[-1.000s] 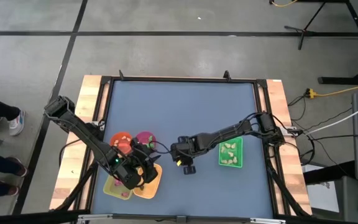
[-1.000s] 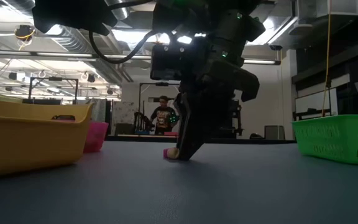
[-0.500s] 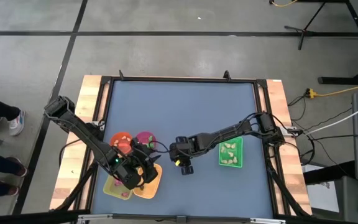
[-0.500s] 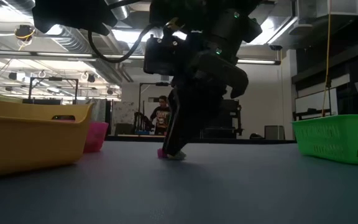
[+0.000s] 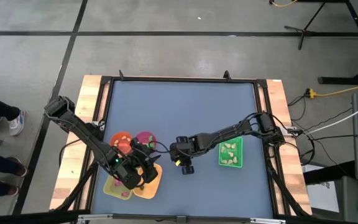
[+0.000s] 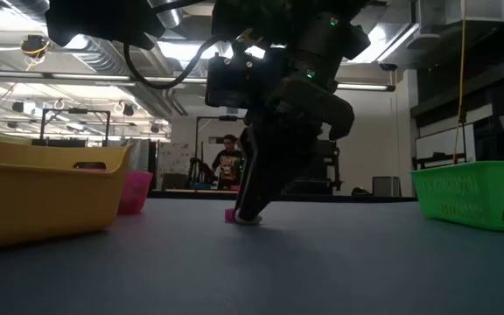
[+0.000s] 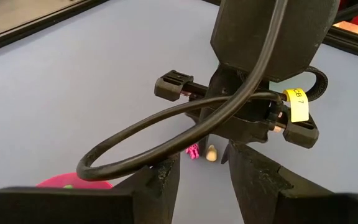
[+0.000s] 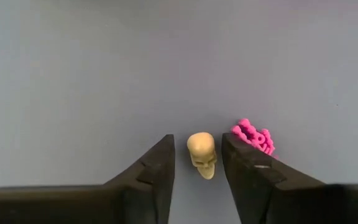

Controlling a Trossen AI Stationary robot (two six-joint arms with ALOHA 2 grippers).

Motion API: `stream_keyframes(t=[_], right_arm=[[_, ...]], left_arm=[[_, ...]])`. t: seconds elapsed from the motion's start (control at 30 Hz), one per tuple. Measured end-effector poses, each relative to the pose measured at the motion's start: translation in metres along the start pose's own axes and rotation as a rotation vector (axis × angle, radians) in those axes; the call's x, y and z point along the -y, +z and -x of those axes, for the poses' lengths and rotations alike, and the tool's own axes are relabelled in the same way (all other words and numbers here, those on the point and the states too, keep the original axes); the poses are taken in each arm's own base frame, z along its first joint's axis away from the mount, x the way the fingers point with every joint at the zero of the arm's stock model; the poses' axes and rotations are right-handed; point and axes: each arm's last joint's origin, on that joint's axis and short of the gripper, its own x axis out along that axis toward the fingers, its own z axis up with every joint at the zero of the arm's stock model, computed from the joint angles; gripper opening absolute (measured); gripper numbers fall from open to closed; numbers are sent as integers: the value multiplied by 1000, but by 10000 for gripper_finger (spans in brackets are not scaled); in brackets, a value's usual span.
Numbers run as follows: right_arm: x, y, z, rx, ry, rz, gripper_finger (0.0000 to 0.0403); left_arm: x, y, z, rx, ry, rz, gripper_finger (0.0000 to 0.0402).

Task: Sort Halloween decoration
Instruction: Put the white skull toy into the orange bowl

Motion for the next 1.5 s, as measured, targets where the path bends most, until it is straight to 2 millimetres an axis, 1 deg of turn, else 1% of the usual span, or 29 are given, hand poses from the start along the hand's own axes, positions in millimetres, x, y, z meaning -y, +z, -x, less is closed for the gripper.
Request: stream_keyframes(t=[0.27, 0.4, 0.47, 0.6, 0.73, 0.93, 1.07, 1.2, 1.5], right_arm=[[0, 0, 0, 2, 0, 0, 54], [0, 1, 1, 6, 0, 0, 30], [0, 1, 1, 6, 0, 0, 29], [0, 1, 1, 7, 0, 0, 42], [0, 1, 1, 6, 0, 0, 46], [0, 1, 1, 6, 0, 0, 47], [0, 2, 2, 1, 0, 0, 47], [-1, 11, 7, 31, 4, 1, 48], [-3, 36, 25, 127, 44, 12, 48]], left_arm=[[0, 0, 0, 0, 0, 0, 120], [0, 0, 0, 0, 0, 0, 120], [0, 0, 0, 0, 0, -1, 120], [0, 0, 0, 0, 0, -10, 120], [1, -1, 0, -24, -16, -86, 120], [3, -5, 1, -178, -133, -206, 120], [5, -9, 2, -281, -213, -217, 120], [6, -9, 2, -315, -239, -215, 120], [6, -9, 2, -314, -243, -231, 120]])
